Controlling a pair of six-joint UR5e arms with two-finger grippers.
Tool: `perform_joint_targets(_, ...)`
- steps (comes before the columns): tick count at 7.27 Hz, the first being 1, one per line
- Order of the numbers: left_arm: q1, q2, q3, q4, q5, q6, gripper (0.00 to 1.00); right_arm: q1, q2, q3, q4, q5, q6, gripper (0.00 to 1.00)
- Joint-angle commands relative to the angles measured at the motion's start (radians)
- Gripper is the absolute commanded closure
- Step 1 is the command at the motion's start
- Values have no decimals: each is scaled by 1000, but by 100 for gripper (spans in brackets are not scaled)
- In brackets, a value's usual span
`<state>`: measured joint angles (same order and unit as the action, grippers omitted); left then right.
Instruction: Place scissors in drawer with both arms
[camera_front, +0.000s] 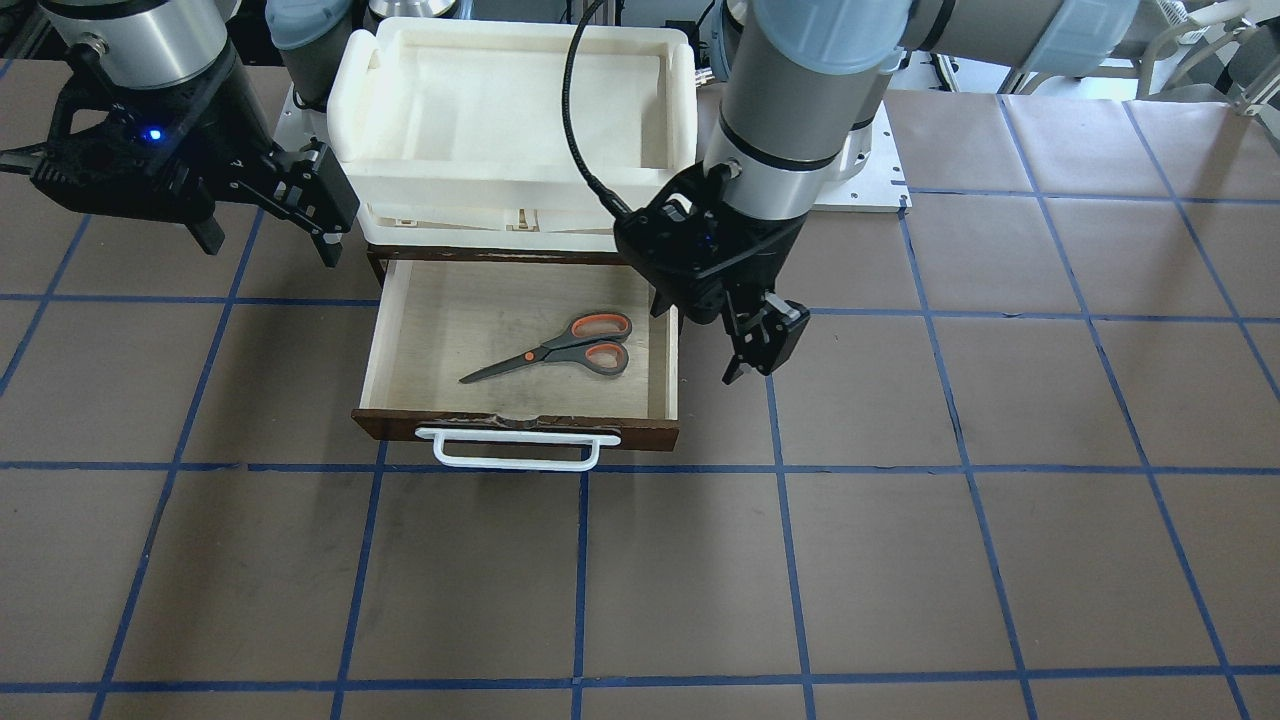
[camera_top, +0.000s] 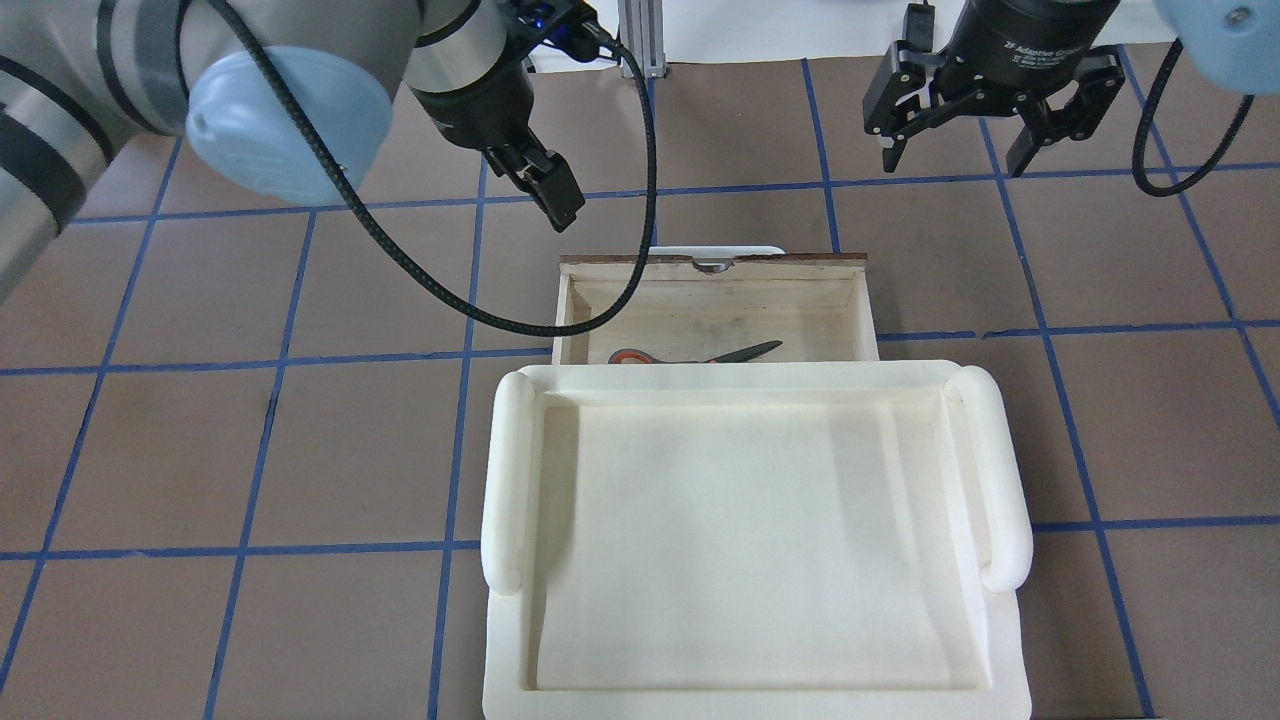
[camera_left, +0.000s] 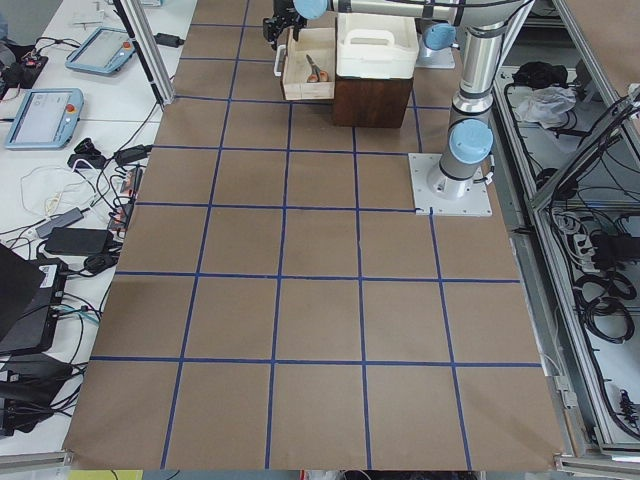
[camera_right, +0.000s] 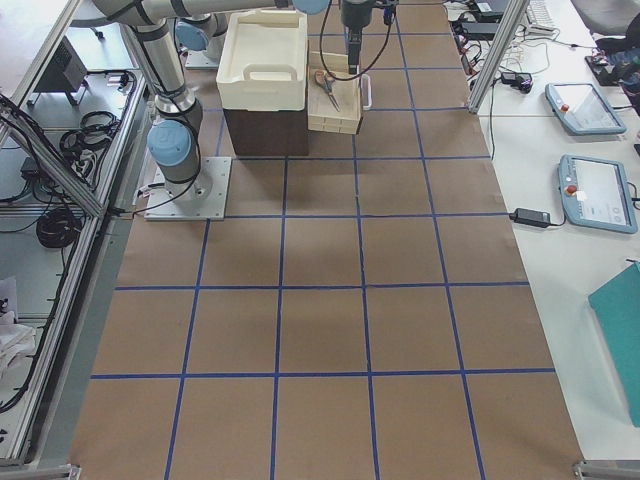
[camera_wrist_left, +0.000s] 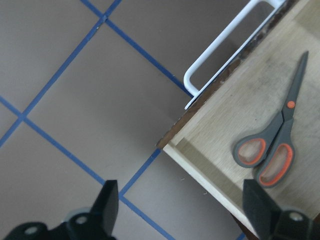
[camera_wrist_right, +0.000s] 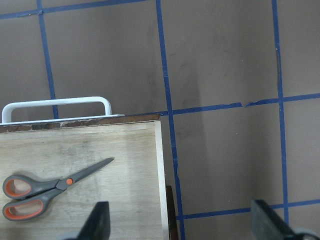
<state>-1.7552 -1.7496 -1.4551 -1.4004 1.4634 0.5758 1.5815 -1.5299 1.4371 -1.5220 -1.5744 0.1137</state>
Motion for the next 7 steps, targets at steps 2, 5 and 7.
perform_joint_targets(2, 48, 109, 1, -150, -2, -301, 0, 0, -1, 0, -9, 7, -5, 0)
perform_joint_targets(5, 147, 199, -8, -212, 195, -295, 0, -2, -4, 2, -3, -4, -14, 0)
perform_joint_targets(7, 174, 229, -16, -233, 119, -330, 0, 0, -3, 2, -12, -3, -12, 0)
